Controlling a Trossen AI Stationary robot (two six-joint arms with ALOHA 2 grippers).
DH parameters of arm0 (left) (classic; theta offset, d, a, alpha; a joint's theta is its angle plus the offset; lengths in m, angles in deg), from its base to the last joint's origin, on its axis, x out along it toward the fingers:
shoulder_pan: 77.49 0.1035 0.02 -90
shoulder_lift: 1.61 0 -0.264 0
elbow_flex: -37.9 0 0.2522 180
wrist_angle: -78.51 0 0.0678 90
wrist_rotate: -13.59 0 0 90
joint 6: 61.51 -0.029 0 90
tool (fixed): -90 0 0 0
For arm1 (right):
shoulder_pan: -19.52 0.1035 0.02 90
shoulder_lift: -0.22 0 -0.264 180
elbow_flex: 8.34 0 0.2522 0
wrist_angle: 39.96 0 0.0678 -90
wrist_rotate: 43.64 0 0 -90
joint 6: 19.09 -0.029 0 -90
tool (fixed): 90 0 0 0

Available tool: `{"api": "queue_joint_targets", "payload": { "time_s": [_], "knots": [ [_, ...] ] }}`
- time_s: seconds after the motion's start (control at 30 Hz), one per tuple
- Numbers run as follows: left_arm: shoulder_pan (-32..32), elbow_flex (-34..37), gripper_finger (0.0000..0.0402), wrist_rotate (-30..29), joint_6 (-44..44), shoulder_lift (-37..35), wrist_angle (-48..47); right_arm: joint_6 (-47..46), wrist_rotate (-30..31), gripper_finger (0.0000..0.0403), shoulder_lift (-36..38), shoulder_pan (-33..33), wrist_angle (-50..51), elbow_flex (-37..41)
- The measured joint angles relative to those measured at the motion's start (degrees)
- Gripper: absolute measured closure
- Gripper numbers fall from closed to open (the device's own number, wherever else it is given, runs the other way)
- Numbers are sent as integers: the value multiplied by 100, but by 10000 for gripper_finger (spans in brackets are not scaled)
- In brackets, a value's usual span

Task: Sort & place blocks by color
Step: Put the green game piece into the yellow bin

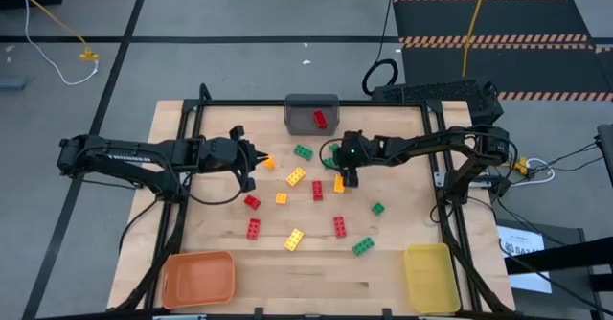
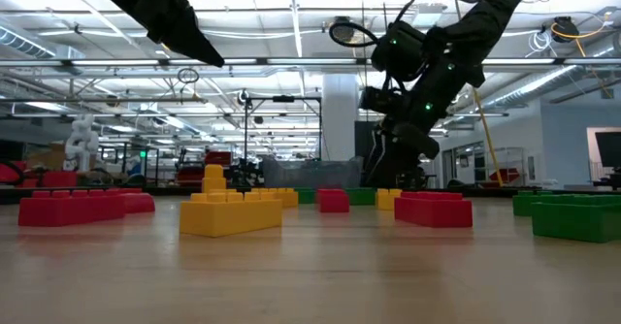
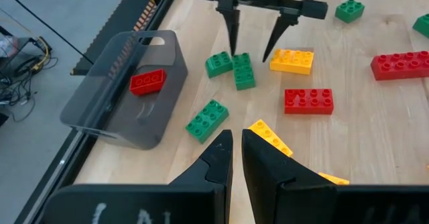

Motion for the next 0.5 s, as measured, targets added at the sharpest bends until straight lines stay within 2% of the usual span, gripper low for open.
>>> {"api": "queue_joint_targets", "payload": {
  "time_s": [0.2, 0.5],
  "knots": [
    [-1, 0, 364, 0, -2, 0, -2, 246, 0, 146, -258, -9, -525, -33],
    [6, 2, 364, 0, -13, -2, -19, -75, 4, 145, -877, -10, -111, -467]
  ]
}}
